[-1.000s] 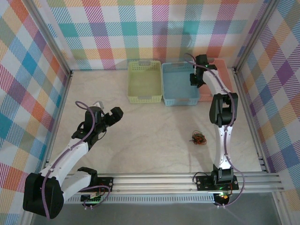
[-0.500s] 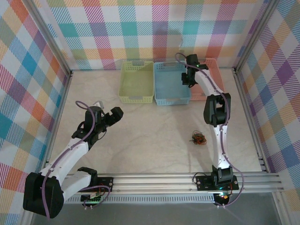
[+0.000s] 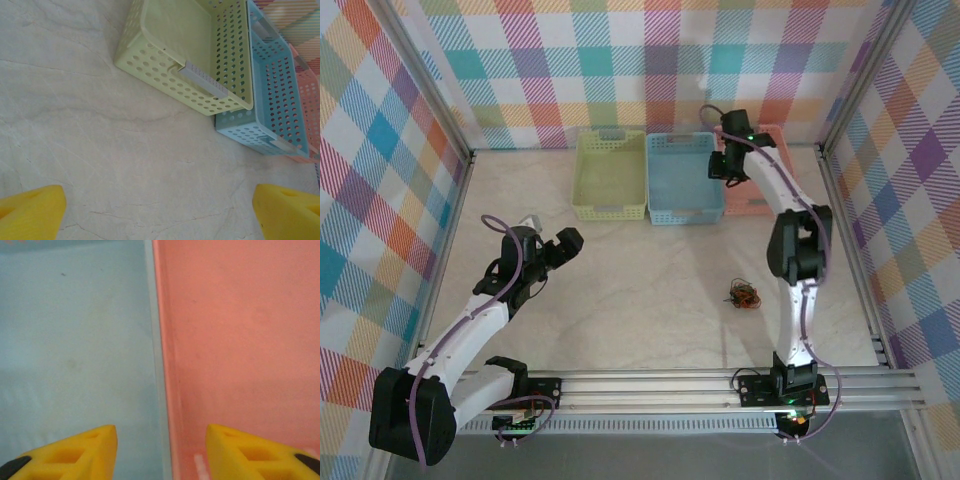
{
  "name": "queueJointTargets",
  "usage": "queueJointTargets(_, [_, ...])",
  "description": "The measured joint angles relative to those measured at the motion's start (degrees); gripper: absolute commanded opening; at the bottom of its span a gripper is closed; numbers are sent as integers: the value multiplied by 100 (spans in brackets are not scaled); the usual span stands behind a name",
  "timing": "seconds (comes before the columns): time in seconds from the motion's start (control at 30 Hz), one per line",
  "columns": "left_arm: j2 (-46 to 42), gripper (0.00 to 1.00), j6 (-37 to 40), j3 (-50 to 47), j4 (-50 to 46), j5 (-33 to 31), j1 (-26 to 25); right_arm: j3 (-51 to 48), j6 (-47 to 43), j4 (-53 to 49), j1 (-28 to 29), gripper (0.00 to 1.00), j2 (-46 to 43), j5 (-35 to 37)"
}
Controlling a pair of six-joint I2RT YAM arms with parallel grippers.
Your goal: Untangle the cables
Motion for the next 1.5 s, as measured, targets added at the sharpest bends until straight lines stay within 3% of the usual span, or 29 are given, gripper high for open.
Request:
queueJointTargets(0.13, [0,96,2,2,0,33,-33,-1167,304,0,107,54,-1652,-127])
queueJointTargets(0.23, [-2,96,2,2,0,33,-44,-2013,463,-103,184,57,-2424,-280])
queueJointTargets(0.7, [-2,96,20,2,-2,24,-44,-4929,667,-774,240,60,-3440,-811])
queueJointTargets(0.97, [-2,96,20,2,-2,17,-44,-5600,695,-763,304,60,-3469,-852])
queueJointTargets(1.17, [-2,96,22,2,-4,17,-44,-5702,675,-662,321,57,-3143,-841])
queueJointTargets(1.23, [-2,96,22,2,-4,17,-44,-5718,662,-632,345,52,-2997,-793])
queueJointTargets(1.5, [-2,96,22,37,-11,17,-48,-5720,669,-568,439,50,-2743,-649])
